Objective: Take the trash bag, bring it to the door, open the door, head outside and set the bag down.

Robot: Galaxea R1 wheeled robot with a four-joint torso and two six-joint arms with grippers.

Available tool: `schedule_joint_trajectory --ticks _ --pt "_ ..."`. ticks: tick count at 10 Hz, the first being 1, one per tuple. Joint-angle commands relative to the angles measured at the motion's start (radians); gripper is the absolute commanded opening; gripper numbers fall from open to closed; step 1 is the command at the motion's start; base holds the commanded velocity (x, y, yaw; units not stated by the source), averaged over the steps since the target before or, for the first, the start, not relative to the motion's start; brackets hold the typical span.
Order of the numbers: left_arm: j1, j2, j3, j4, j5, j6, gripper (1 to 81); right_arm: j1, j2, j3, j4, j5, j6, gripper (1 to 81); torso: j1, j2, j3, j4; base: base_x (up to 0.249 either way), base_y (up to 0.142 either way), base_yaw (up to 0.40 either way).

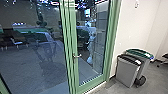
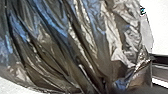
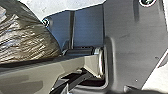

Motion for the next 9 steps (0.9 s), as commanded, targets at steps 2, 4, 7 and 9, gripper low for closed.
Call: schedule_joint_trajectory --ticks 2,4,7,9 --pt "-0.053 -0.004 0.0 0.005 0.082 0.003 1.0 0.042 0.011 0.006 -0.009 -0.061 -0.008 81.1 0.0 0.0 0.0 0.0 0.156 -0.078 0.0" --pt "-0.053 -0.004 0.0 0.005 0.082 0.003 1.0 0.042 0.012 0.006 -0.009 -0.061 -0.008 81.1 0.0 0.0 0.0 0.0 0.156 -0.083 0.0" --pt "-0.053 -0.004 0.0 0.003 0.082 0.003 1.0 0.042 0.011 0.006 -0.009 -0.061 -0.008 81.1 0.0 0.0 0.0 0.0 0.156 -0.083 0.0" --pt "-0.051 -0.004 0.0 0.003 0.082 0.003 1.0 0.039 0.011 0.006 -0.01 -0.061 -0.008 81.1 0.0 0.0 0.0 0.0 0.156 -0.084 0.0"
